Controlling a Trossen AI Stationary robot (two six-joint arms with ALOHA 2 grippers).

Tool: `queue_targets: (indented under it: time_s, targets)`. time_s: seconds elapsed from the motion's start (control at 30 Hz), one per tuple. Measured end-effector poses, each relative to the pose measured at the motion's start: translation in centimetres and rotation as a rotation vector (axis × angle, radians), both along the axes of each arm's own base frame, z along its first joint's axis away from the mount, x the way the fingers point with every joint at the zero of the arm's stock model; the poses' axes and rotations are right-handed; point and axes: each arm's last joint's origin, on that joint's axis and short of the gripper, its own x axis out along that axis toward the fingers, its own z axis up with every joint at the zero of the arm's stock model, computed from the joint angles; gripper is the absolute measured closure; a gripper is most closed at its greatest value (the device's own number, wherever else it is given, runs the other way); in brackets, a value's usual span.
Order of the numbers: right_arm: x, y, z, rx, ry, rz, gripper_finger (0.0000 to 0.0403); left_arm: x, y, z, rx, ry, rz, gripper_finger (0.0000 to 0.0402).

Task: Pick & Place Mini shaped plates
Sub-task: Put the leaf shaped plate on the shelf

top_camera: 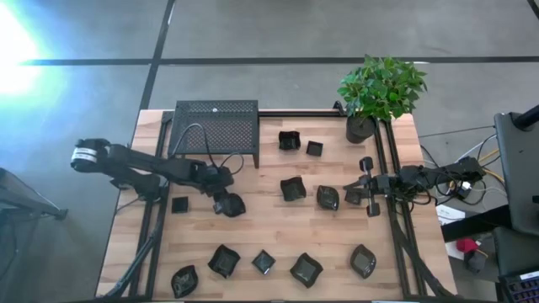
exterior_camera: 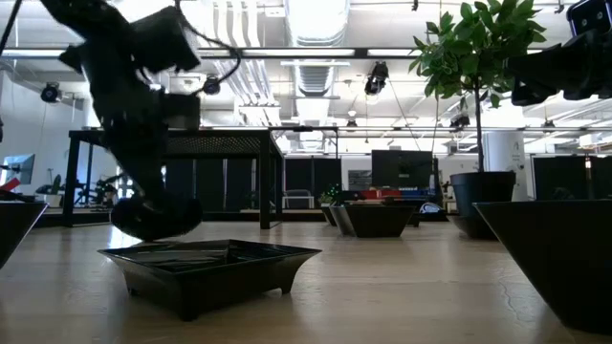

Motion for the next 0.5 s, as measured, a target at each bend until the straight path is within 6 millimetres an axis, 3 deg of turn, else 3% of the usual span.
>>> queue_targets:
  time_s: [0.5]
  targets:
    - [0.0, 0.0, 0.0, -0.003, 0.0, 0.0, 0.0394, 1.4, 0.4, 9.1, -0.044, -0.089, 0.121, 0.0401]
